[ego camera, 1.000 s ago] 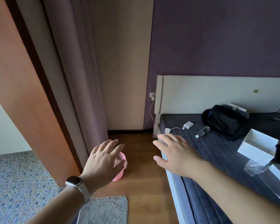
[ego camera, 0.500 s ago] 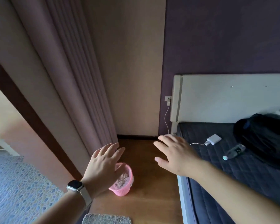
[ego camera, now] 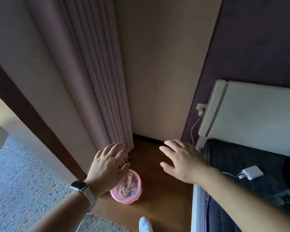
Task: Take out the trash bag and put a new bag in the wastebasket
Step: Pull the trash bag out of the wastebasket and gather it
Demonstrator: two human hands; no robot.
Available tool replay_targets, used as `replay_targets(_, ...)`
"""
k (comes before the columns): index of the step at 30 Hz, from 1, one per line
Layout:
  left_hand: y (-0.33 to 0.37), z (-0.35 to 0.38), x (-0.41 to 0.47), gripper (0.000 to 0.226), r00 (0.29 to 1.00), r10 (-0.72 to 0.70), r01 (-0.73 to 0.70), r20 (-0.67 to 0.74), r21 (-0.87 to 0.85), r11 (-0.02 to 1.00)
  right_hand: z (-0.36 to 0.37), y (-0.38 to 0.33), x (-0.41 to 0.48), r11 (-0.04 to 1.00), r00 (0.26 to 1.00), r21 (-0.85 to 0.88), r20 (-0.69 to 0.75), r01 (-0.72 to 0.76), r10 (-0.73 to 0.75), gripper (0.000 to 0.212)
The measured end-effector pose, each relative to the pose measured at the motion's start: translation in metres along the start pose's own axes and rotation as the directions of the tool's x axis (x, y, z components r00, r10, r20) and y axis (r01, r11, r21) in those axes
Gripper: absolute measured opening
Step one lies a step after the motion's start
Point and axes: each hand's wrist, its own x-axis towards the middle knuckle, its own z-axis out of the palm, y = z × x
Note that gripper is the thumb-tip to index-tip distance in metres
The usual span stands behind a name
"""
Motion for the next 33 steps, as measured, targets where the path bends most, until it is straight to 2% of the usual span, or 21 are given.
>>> replay_targets(5, -0.031, 0.041, 0.053, 0.057, 0.994, -0.112, 0.113, 0.018, -0.082, 0.99, 0.016, 0.024, 0.07, 0.998, 0.996, -0.01, 0.072, 0.057, -0.057, 0.054)
replay_targets(11, -0.062, 0.064, 0.105, 0.058, 0.98, -0.195, 0.197, 0.037, -0.099, 0.975, 0.027, 0.049, 0.152, 0.989, 0.985, -0.015, 0.089, 0.148, -0.146, 0.054)
replay_targets(15, -0.081, 0.07, 0.114, 0.056, 0.962, -0.269, 0.271, 0.037, -0.085, 0.959, 0.041, 0.052, 0.19, 0.98, 0.974, 0.019, 0.11, 0.196, -0.197, 0.056)
replay_targets(20, -0.101, 0.086, 0.103, 0.054, 0.911, -0.408, 0.412, 0.068, -0.06, 0.909, 0.065, 0.047, 0.237, 0.938, 0.927, 0.068, 0.143, 0.339, -0.346, 0.058)
replay_targets(26, -0.098, 0.121, 0.085, 0.053, 0.793, -0.599, 0.605, 0.109, -0.026, 0.796, 0.118, 0.046, 0.29, 0.845, 0.819, 0.156, 0.21, 0.511, -0.534, 0.055)
replay_targets(33, -0.057, 0.171, 0.091, 0.051, 0.583, -0.795, 0.807, 0.169, -0.004, 0.591, 0.189, 0.071, 0.352, 0.68, 0.621, 0.275, 0.277, 0.68, -0.733, 0.053)
